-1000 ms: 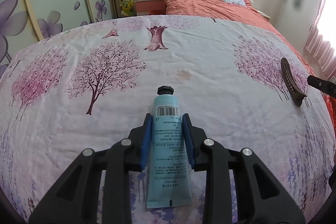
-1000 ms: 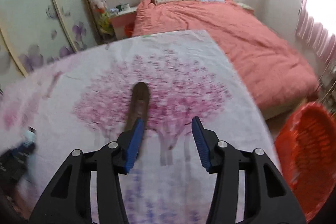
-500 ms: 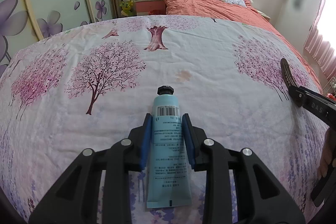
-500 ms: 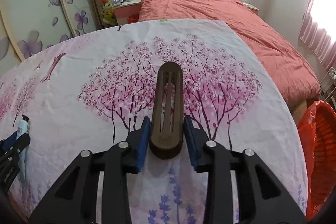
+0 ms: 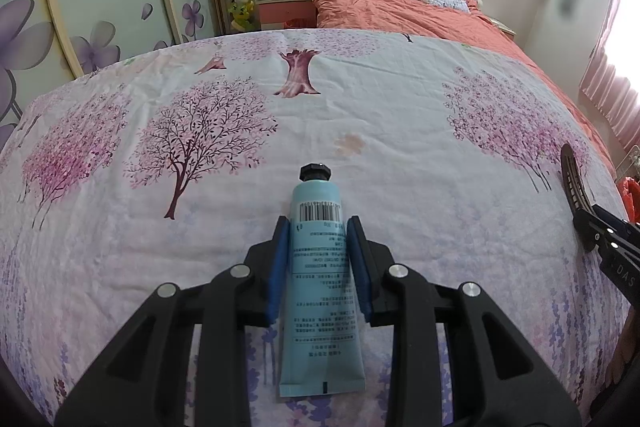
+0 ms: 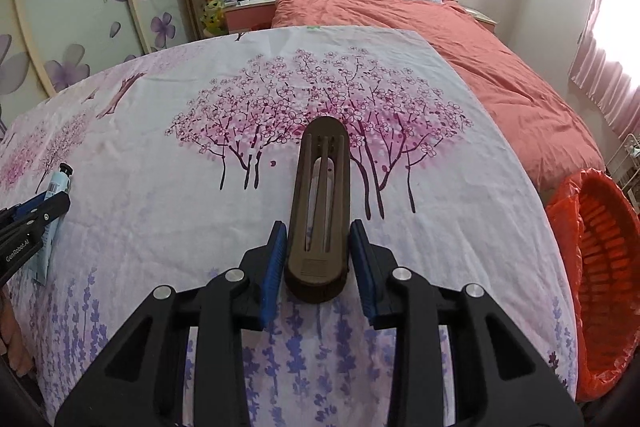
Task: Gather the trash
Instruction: 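Carry the tube and hair clip over the orange basket and open both tools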
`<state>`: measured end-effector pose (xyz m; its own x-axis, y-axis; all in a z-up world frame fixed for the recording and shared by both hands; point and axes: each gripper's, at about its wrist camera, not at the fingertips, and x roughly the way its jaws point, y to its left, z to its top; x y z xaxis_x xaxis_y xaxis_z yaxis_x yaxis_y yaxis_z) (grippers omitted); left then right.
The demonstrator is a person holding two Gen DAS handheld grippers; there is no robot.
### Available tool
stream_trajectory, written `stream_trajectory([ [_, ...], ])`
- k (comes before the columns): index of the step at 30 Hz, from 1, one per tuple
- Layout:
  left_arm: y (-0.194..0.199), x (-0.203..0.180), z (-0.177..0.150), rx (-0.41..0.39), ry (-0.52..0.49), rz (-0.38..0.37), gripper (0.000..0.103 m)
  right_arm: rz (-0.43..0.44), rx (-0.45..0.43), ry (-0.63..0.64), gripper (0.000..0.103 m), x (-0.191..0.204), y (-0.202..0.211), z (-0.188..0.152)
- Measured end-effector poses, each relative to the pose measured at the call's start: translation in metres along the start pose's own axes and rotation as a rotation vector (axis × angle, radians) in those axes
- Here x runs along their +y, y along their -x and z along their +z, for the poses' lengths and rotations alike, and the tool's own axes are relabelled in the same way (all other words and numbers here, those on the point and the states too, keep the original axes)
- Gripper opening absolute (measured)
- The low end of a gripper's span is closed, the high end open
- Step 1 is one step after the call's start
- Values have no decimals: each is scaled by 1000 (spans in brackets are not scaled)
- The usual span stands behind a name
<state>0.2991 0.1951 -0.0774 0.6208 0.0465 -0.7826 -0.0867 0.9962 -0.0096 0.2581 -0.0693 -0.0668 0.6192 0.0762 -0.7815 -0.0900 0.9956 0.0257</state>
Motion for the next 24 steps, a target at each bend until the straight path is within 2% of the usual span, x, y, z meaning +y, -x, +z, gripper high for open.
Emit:
stream_trajectory([
  [24,2,5,-2,-5,16,-41,36,10,-1,-10,34,-4,-1,-3],
])
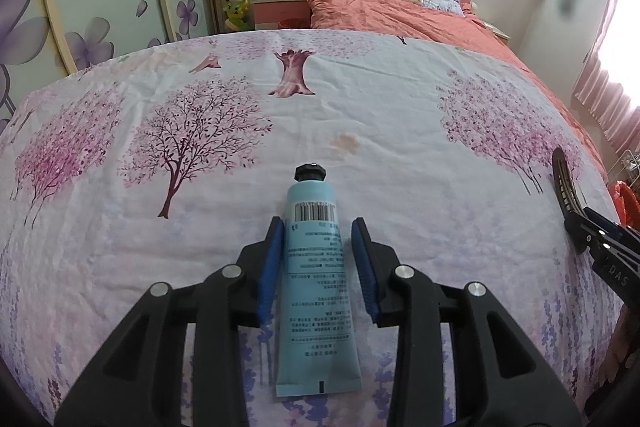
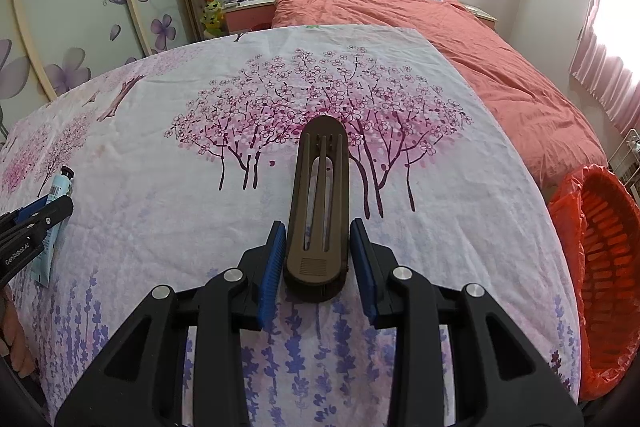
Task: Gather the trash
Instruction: 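Carry the tube and hair clip over the orange basket and open both tools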
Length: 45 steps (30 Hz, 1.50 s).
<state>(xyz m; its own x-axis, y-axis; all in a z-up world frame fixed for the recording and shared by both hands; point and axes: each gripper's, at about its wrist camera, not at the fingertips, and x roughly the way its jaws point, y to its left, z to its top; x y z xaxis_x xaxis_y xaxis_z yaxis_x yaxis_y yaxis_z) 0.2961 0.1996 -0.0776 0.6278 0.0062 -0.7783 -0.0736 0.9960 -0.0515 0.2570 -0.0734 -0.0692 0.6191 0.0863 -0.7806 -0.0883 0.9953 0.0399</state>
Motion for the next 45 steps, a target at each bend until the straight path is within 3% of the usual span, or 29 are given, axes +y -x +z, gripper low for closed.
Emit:
stream_trajectory([
  [9,0,0,1,-5,31,-7,35,-1,-1,2,34,-1,-1,1],
  [10,-1,-1,2,-5,31,2,29,1,-1,1,34,-1,-1,1],
  [14,0,2,3,-10,45,-19,28,38,-7,-26,33,-6,0,1],
  [24,17,1,4,-34,51,-33,28,69,-86,-15,33,-9,28,-8],
  [32,49,-26,9,-84,9,-62,28,106,-167,-49,33,-29,68,-8],
  [45,97,-98,13,-145,-90,-157,28,75,-274,-92,33,-62,123,-13],
])
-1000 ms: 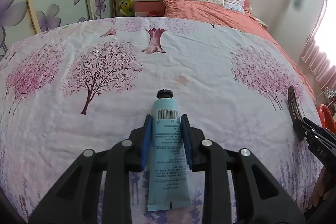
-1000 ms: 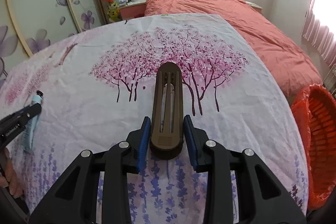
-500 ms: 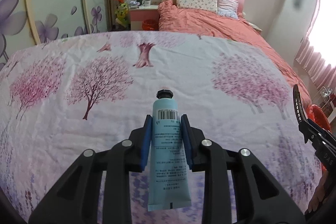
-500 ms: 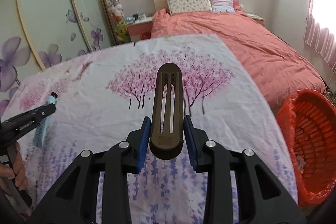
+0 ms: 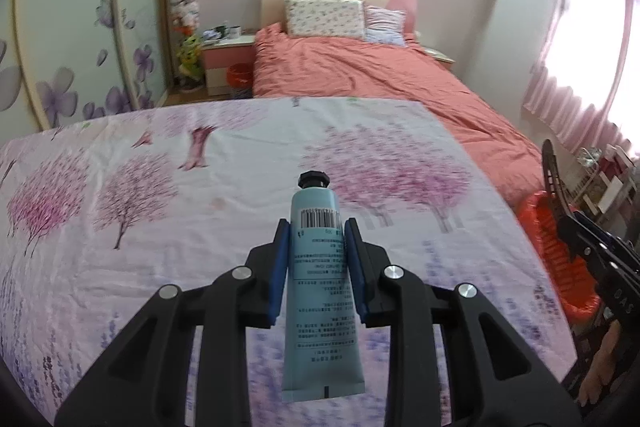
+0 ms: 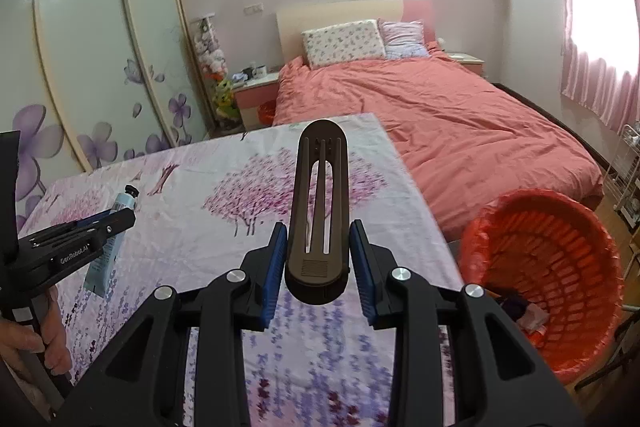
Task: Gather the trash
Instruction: 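Carry the tube and hair clip over the orange basket and open both tools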
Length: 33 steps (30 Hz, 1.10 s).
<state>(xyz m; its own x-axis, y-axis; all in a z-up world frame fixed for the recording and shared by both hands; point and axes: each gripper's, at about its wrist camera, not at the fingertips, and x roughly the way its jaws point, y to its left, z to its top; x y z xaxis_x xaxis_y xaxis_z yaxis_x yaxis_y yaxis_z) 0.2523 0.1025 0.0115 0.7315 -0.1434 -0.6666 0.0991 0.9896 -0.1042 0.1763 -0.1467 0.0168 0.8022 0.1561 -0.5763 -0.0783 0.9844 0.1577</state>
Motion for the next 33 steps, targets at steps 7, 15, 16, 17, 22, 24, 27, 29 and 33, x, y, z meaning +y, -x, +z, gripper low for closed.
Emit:
stream_trajectory([
  [7,19,-53,2,-25,-75,-73,28,-36,-39,-46,33,-30,24,0],
  [15,30,-123,2,-40,-164,-158,28,-87,-78,-103,33,-70,48,-6],
  [16,30,-133,2,-39,-173,-172,28,-93,-81,-108,33,-76,51,-7],
  [17,30,-143,1,-36,-183,-189,28,-104,-85,-115,33,-83,55,-9],
  [22,25,-195,-4,-17,-231,-276,28,-152,-94,-165,33,-117,66,-16],
  [24,21,-212,-6,-11,-247,-304,28,-172,-92,-182,33,-129,67,-20],
  [27,11,-247,-9,6,-274,-359,28,-192,-83,-211,33,-148,66,-24],
  [29,7,-263,-12,17,-291,-383,28,-206,-80,-232,33,-160,65,-28],
  [33,-5,-293,-20,39,-331,-417,28,-221,-78,-270,33,-180,64,-30],
])
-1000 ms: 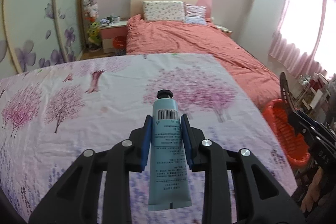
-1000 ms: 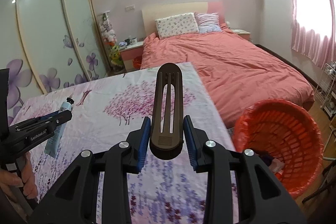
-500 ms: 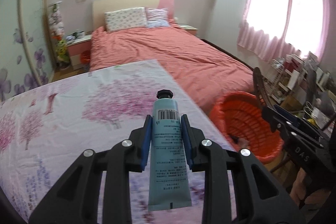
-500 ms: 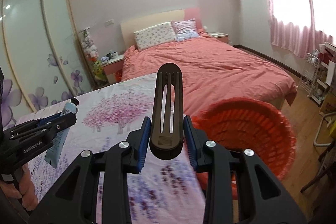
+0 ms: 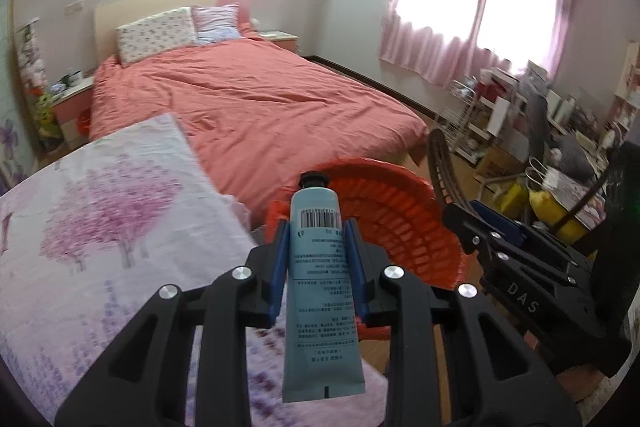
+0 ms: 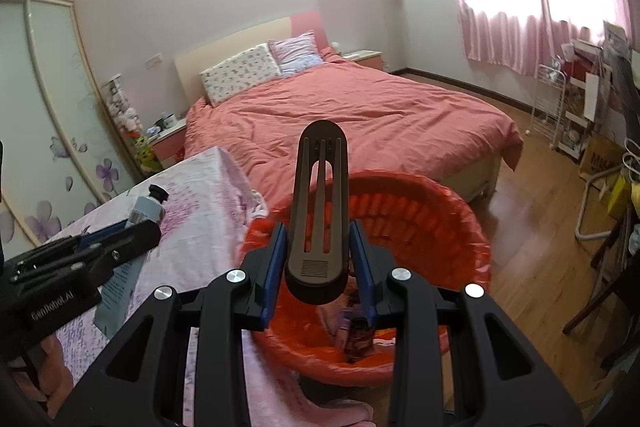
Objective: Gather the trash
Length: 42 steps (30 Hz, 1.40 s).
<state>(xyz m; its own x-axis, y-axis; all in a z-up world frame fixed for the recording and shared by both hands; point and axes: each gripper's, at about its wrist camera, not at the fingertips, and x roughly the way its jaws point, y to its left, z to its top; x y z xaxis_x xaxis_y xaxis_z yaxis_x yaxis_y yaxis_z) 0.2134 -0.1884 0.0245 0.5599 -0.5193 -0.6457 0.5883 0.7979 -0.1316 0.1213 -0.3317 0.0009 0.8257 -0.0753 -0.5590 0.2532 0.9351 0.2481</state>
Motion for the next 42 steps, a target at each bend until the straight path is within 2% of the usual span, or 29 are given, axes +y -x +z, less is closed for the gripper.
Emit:
stream_trajectory([
  [9,-51,-19,7,65,12,-42,29,10,23,-92,33,-36,-24,8],
  [11,-59,-18,6,76,18,-27,41,20,38,-114,34,-43,-30,9],
  [13,-63,-13,5,85,32,-9,47,20,46,-128,45,-49,-32,9],
  [18,-56,4,0,82,40,61,47,-6,29,-117,55,-48,-22,5],
  [24,-12,29,-11,21,40,150,58,-49,-33,-36,76,-27,6,3],
  [28,33,43,-24,-43,43,212,71,-82,-110,-5,94,-7,38,-1],
  [29,47,46,-29,-64,44,228,74,-96,-131,6,96,-1,47,-3],
  [30,61,49,-35,-85,45,251,80,-114,-153,21,100,6,57,-6],
  [32,82,51,-45,-116,47,288,90,-149,-186,54,101,18,69,-12],
  [34,102,52,-58,-140,49,330,97,-195,-216,102,101,33,84,-22],
  [37,128,53,-80,-161,64,377,99,-239,-240,152,101,49,97,-35],
  [42,158,55,-115,-168,112,435,99,-251,-269,149,101,58,118,-59],
])
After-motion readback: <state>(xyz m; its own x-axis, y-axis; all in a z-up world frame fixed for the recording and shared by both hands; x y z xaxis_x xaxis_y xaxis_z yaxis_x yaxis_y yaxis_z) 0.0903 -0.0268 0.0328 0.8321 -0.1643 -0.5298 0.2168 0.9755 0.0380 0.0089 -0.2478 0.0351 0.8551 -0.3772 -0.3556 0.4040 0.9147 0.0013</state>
